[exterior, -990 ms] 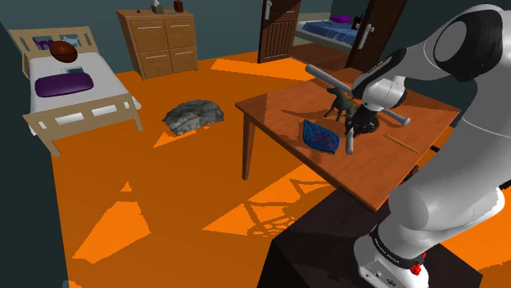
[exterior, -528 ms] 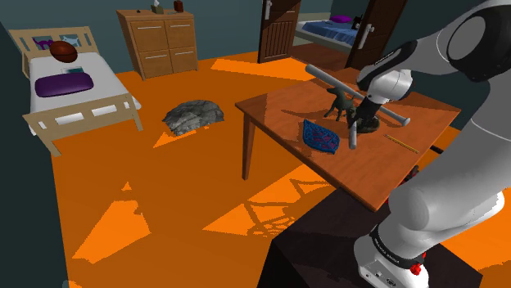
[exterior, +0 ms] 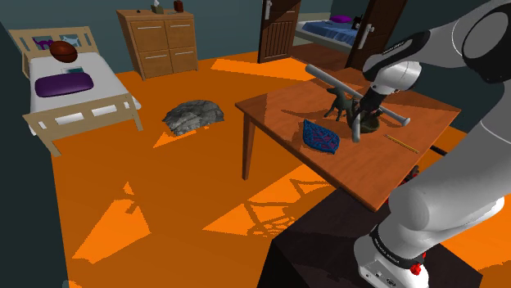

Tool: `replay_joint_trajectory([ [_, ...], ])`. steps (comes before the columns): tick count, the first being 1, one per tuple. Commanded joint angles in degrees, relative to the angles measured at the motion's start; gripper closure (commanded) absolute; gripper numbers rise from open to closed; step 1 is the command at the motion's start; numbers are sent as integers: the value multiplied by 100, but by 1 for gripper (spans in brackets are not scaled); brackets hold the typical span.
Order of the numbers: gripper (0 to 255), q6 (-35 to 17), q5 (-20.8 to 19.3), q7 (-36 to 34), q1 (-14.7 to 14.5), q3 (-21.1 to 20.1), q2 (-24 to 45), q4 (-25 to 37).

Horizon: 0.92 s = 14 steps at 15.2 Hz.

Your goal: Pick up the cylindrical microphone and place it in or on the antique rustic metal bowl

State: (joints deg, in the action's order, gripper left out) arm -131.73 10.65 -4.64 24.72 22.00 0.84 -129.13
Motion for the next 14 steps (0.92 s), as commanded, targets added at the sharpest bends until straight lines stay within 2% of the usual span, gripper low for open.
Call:
replay_joint_trajectory([
  [1,255,150,-80,-66,1,4,-111,52],
  [6,255,456,-207,-185,4,1,-291,202],
  [10,255,785,165,298,178,157,533,1218],
  [14,255,1212,526,692,470,214,1392,2357],
])
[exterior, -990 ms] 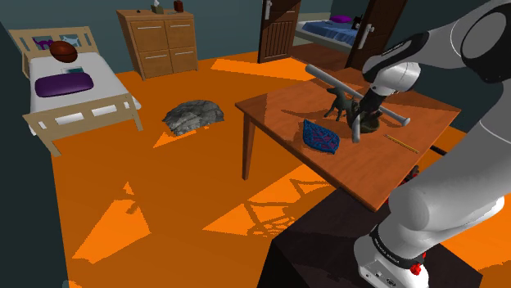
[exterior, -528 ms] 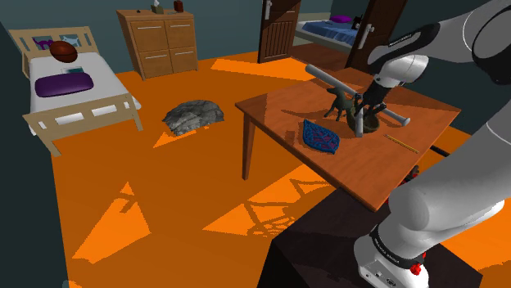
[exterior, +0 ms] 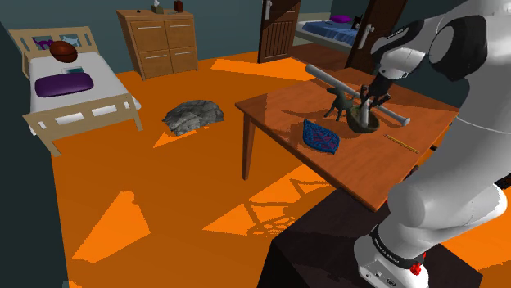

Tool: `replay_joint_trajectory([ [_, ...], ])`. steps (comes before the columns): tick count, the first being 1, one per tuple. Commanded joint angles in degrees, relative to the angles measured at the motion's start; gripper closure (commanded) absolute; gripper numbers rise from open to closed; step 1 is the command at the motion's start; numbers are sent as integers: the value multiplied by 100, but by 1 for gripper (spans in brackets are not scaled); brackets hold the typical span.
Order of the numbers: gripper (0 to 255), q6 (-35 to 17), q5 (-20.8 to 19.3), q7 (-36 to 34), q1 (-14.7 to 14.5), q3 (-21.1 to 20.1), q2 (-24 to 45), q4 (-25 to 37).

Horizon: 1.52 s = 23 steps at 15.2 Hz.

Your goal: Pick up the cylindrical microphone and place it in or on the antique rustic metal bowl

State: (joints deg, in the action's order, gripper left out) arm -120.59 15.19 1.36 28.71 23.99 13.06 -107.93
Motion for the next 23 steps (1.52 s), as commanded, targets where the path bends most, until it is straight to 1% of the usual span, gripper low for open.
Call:
replay_joint_trajectory([
  [1,255,219,156,173,161,16,391,546],
  [4,255,625,389,365,465,-2,1080,1552],
  [7,255,1106,590,473,833,-60,1829,2724],
  [11,255,1925,809,450,1434,-192,3004,4714],
  [23,255,1137,907,635,1352,-251,3161,4045],
])
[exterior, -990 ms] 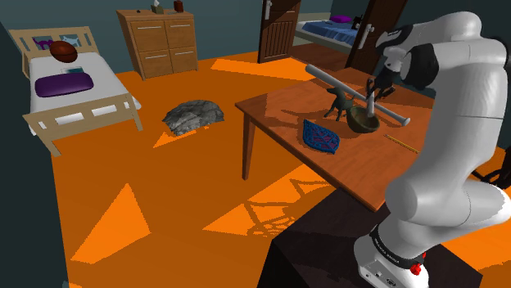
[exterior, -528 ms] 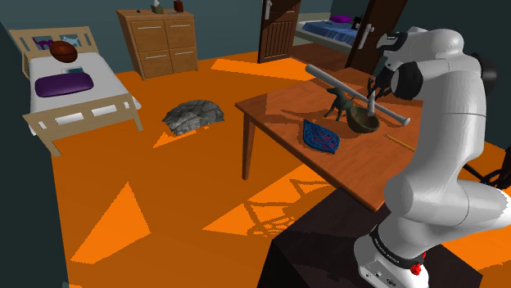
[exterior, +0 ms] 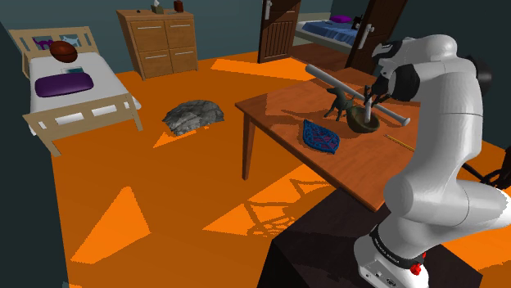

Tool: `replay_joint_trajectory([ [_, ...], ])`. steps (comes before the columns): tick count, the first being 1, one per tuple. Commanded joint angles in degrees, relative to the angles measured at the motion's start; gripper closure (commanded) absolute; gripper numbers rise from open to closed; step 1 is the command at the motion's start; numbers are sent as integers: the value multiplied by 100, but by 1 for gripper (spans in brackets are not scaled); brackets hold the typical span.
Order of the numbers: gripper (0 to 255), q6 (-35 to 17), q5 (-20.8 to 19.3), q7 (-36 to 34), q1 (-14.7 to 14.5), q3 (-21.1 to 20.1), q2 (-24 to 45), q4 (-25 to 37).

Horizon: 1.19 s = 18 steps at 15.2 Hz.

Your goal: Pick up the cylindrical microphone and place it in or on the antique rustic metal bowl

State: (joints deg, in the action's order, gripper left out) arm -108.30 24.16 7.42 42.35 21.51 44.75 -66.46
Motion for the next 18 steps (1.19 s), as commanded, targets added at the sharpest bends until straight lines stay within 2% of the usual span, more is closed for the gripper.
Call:
replay_joint_trajectory([
  [1,255,-151,21,43,-15,-9,14,-141],
  [3,255,-317,54,84,-20,-29,86,-242],
  [11,255,-317,54,84,-20,-29,86,-242],
  [12,0,-317,54,84,-20,-29,86,-242],
  [17,0,-317,54,85,-20,-29,86,-243],
  [18,0,-176,26,64,-6,-9,18,-166],
])
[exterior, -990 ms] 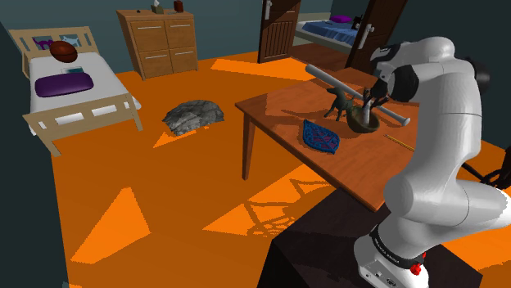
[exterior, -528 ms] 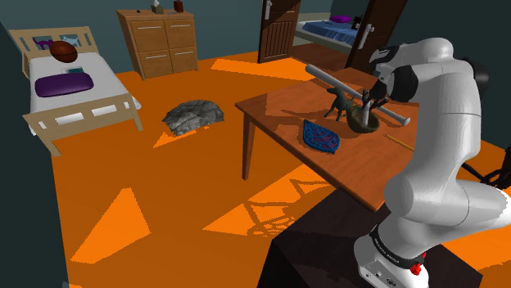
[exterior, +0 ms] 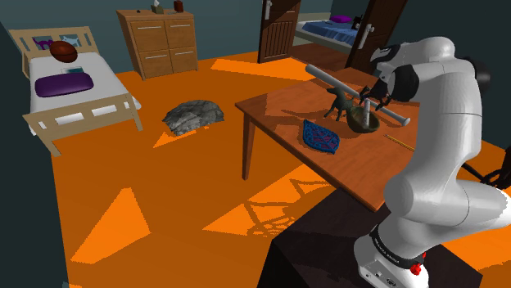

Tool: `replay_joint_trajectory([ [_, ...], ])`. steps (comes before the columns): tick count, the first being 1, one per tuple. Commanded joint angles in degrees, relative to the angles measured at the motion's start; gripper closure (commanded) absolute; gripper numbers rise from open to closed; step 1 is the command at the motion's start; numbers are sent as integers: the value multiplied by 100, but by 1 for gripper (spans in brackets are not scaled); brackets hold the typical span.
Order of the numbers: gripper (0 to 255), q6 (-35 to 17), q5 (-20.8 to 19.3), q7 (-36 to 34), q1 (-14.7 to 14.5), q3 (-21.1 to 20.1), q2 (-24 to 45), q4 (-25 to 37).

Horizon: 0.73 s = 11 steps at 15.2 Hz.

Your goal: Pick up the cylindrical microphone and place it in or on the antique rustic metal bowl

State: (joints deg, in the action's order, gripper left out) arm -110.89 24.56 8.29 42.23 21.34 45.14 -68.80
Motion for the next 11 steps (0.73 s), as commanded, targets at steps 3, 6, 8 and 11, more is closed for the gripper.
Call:
replay_joint_trajectory([
  [3,0,504,-82,-83,66,55,-168,354],
  [6,0,504,-82,-83,66,56,-168,353],
  [8,0,504,-82,-83,66,55,-168,354],
  [11,0,504,-82,-83,66,55,-168,354],
])
